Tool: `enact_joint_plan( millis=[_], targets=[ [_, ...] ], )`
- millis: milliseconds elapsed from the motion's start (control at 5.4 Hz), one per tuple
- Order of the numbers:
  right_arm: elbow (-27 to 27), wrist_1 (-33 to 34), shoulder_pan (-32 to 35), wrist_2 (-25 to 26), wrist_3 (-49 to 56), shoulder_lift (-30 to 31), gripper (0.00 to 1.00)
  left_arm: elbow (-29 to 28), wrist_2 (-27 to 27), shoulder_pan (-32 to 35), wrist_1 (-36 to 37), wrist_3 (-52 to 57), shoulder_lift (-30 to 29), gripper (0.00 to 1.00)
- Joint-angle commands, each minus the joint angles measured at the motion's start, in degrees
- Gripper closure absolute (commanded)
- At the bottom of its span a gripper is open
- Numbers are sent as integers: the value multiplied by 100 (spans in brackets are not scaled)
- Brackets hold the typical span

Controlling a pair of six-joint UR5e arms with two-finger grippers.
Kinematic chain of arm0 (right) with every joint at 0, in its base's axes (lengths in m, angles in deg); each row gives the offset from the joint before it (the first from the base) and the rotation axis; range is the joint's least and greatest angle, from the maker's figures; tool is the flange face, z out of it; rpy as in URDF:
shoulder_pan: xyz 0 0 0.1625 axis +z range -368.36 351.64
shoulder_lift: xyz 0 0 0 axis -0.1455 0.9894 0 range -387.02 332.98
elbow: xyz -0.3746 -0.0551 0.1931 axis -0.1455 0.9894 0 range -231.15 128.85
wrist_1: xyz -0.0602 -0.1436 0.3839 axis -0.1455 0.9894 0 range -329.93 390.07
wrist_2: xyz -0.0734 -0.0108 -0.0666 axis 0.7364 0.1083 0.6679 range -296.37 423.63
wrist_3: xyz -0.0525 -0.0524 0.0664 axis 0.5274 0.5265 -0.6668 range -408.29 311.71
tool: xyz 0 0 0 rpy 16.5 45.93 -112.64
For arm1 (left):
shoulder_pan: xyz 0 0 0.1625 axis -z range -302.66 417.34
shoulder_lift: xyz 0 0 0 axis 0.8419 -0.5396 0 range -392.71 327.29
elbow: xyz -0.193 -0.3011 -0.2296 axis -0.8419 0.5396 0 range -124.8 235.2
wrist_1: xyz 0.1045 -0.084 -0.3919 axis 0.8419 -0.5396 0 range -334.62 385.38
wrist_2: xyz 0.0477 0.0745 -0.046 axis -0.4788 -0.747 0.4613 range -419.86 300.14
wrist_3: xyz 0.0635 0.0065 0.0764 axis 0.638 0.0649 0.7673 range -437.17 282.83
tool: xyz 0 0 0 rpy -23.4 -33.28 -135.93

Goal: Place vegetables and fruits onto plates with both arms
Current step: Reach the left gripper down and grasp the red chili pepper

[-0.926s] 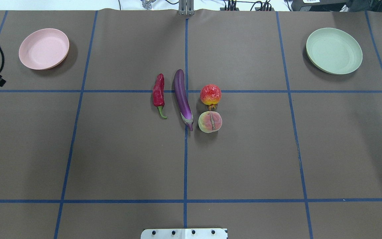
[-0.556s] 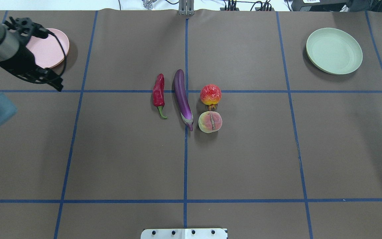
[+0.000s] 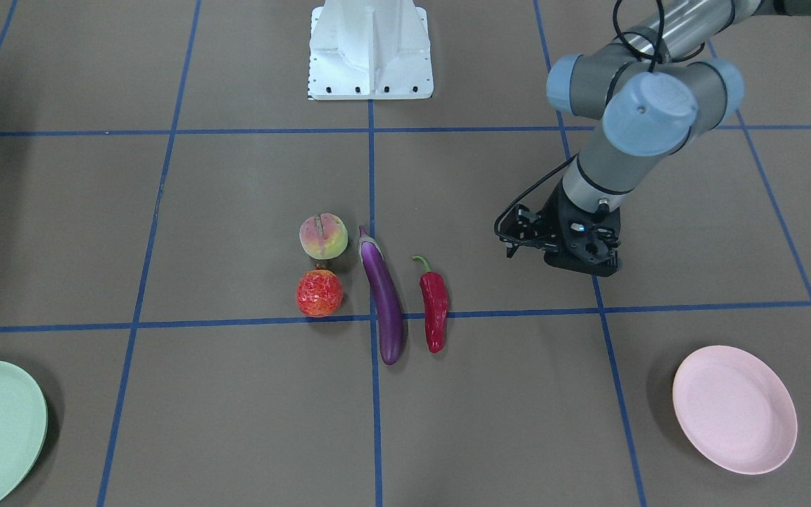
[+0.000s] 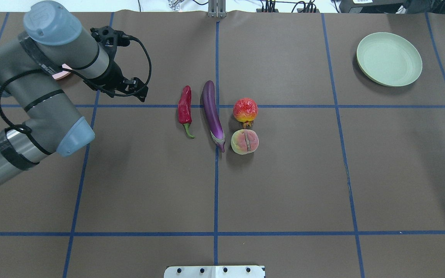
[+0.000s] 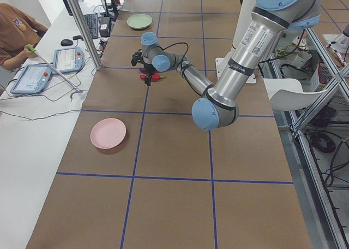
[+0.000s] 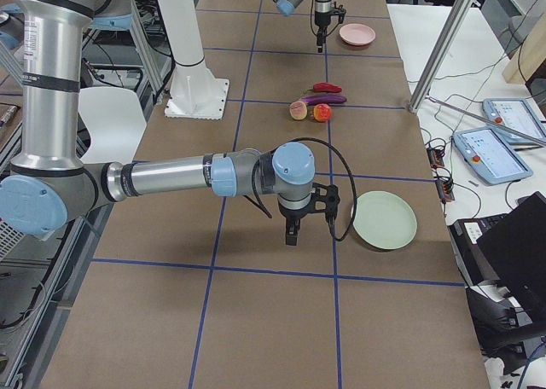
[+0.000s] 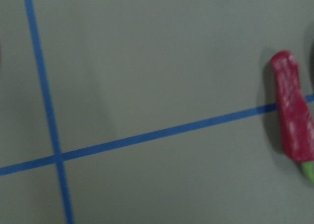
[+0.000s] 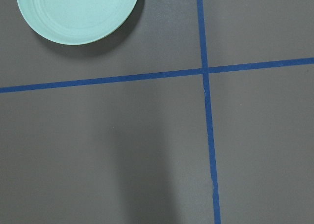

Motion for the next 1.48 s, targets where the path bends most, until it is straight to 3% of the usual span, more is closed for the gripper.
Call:
enact_joint_plan(
  millis=[0,185,556,741,1296],
  targets=[
    [34,6,-64,1,-12,-98,0,-1204,-450,-461,-690,-919,-904,0],
    [34,15,-178,1,-38,-246,0,-1697,-834,-767,-698,-1122,-1266,0],
    [173,-20,-283,10,-47,-379,0,-1903,-864,-762,-751,-1107,-1323,3],
    [209,-20,-302,10,-152,-423,0,-1991,-864,-718,-760,-1063,-1323,10],
    [218,-12,-293,-52,-170,-564,0,-2106,-855,-735,-760,-1098,-1323,44]
  ],
)
